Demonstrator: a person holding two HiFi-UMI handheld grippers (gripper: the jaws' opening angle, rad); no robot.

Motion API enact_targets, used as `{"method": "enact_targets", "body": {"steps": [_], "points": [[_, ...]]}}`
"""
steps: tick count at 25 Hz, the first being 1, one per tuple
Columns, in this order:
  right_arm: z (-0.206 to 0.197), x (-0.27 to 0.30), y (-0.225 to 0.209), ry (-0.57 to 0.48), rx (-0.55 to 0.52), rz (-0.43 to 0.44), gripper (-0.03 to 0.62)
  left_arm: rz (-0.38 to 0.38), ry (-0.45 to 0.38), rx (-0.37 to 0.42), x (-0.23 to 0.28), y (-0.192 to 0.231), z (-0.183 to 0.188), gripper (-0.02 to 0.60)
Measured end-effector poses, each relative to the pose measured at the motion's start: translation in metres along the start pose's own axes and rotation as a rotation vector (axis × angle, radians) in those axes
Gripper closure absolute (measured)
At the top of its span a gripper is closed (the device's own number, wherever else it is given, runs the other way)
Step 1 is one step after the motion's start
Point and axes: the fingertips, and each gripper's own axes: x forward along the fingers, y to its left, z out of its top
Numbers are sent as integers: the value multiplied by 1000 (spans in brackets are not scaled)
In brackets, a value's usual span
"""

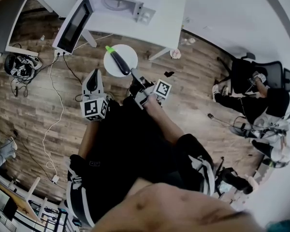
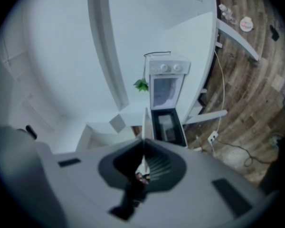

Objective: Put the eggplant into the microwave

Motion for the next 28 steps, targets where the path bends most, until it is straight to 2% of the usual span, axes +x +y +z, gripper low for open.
{"method": "enact_targets", "body": {"steps": [14,21,28], "points": [[34,8,-8,75,-14,-16,557,82,-14,-14,21,-19,0,549],[51,22,-11,106,-12,-8,557,100,-17,3,28,-29,1,549],[56,42,-15,105,-13,7,557,97,-25,6,41,-21,5,549]]}}
